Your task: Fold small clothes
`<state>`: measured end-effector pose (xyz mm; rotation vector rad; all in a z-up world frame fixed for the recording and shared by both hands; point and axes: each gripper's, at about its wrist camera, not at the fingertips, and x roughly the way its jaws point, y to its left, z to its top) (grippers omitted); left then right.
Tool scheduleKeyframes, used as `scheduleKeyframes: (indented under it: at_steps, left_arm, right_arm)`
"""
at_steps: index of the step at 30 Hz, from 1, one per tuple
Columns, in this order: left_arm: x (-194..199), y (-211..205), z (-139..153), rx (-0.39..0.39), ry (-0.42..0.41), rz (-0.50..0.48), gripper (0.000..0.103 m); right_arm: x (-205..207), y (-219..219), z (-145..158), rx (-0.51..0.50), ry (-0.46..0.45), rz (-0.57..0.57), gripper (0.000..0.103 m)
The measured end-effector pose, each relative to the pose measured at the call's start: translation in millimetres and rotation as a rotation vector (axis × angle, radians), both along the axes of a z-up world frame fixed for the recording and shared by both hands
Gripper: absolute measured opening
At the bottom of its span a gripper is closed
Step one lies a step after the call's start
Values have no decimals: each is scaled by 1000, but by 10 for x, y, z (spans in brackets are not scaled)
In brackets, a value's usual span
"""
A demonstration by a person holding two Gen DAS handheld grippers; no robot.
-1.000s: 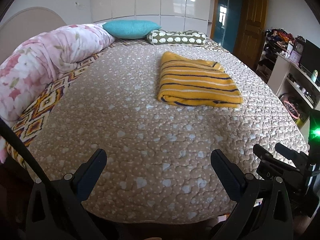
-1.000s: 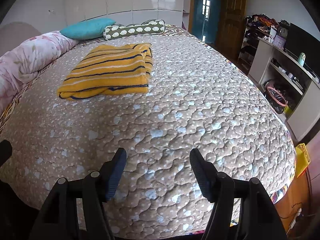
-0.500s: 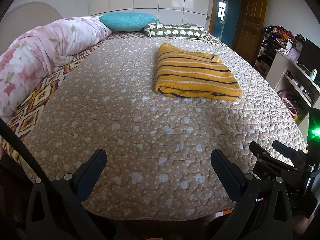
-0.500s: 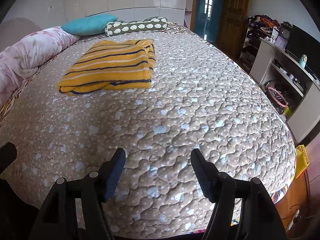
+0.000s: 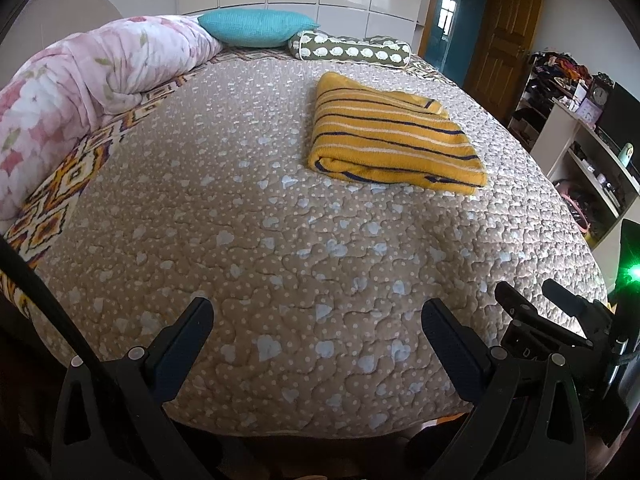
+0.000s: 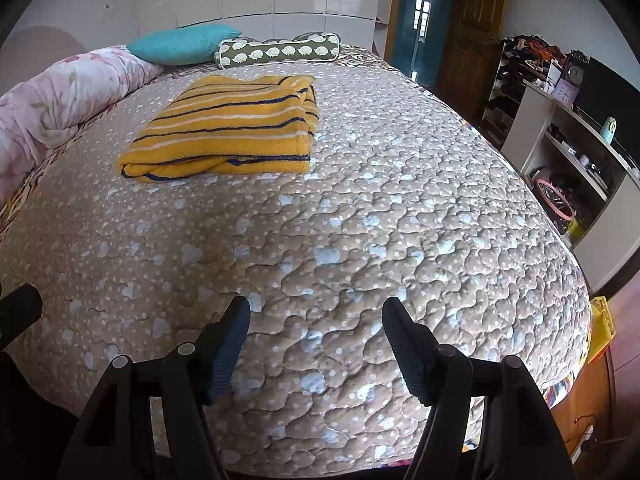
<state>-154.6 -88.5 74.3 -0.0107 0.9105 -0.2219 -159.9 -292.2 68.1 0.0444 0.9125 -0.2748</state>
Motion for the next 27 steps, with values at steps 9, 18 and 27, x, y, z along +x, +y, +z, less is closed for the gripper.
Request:
scheduleKeyframes:
  at_steps: [9, 18, 27]
  left_arm:
    - [24, 3, -44, -1, 19, -1, 103]
    - [41, 17, -80, -5, 36, 9, 103]
    - [49, 21, -88, -8, 40, 9, 103]
  right_arm:
    - [2, 16, -7, -3, 2, 6, 73]
    - [11, 26, -25, -5, 7, 11, 73]
    - [8, 26, -48, -12, 10, 21, 74]
